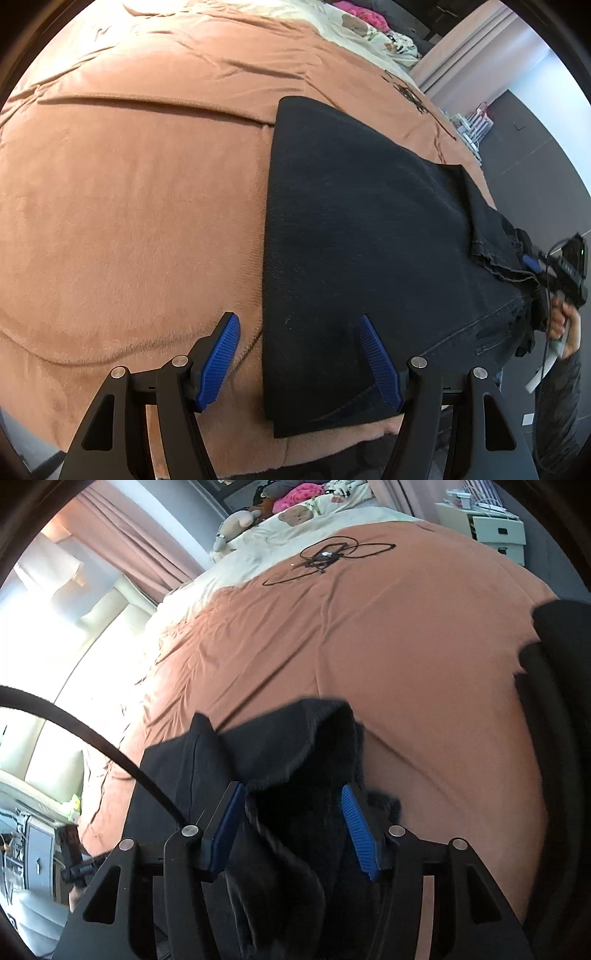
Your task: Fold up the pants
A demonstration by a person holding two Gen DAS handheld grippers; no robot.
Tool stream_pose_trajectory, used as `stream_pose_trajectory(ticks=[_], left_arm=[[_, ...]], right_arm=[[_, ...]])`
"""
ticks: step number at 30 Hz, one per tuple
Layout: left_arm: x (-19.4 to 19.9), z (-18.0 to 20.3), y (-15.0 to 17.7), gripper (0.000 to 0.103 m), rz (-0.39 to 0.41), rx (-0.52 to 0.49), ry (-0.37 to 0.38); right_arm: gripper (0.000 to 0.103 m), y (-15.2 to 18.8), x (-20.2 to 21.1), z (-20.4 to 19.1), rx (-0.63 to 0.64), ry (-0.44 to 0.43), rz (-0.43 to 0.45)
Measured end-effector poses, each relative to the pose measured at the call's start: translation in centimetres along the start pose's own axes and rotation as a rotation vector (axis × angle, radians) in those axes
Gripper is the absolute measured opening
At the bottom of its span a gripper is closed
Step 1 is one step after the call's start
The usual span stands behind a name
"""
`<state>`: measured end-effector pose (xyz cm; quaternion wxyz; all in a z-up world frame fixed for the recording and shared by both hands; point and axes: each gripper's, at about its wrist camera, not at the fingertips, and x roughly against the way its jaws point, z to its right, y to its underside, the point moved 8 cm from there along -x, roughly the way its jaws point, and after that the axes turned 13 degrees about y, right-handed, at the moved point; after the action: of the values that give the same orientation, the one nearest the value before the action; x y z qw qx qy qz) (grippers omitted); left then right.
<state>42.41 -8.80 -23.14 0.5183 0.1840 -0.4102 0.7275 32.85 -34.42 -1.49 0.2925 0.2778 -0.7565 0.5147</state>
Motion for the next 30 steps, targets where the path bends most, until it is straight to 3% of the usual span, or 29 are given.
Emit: stream_pose_trajectory(ticks=[8,18,19,20,21,22,25,30], left_arm=[[0.3,0.5,0.2,0.069,-0.004,-0.002,0.021],[-0.7,0.2,1.2,0.069,-0.033,0.077,0.071],[-0.6,0.2,1.3,0.066,-0.028,0.086,0.072],[-0.6,0.1,1.2,0.061,-0.023,0.095,0.068],[-0.6,0.0,1.2,0.049,-0.025,0.100,0.059],[-0.7,-0.1,1.3,0.045,-0.028,0.102,0.045],[-0.4,-0.2,1.4,0.031,-0.026,0.100,0.024],[0.0,-0.1,1.3,0.019,-0.024,0.094,0.011]], right_arm=[[0.053,2.8,1.4,2.9,-0.039,-0.037,-0.029],[0.052,4.1,-0.3,2.1,-0.016,-0.084,-0.092],[0.039,4.0,-0.4,2.1,-0.014,-0.079,-0.089],[0.019,3.9,-0.6,2.1,-0.014,-0.086,-0.088],[0.012,3.7,-0.5,2.1,-0.016,-0.090,-0.079],[0.006,3.4,-0.2,2.2,-0.017,-0.082,-0.062],[0.002,2.6,1.3,2.3,0.011,-0.037,-0.012],[0.002,0.9,5.3,2.6,0.048,-0.002,0.099]])
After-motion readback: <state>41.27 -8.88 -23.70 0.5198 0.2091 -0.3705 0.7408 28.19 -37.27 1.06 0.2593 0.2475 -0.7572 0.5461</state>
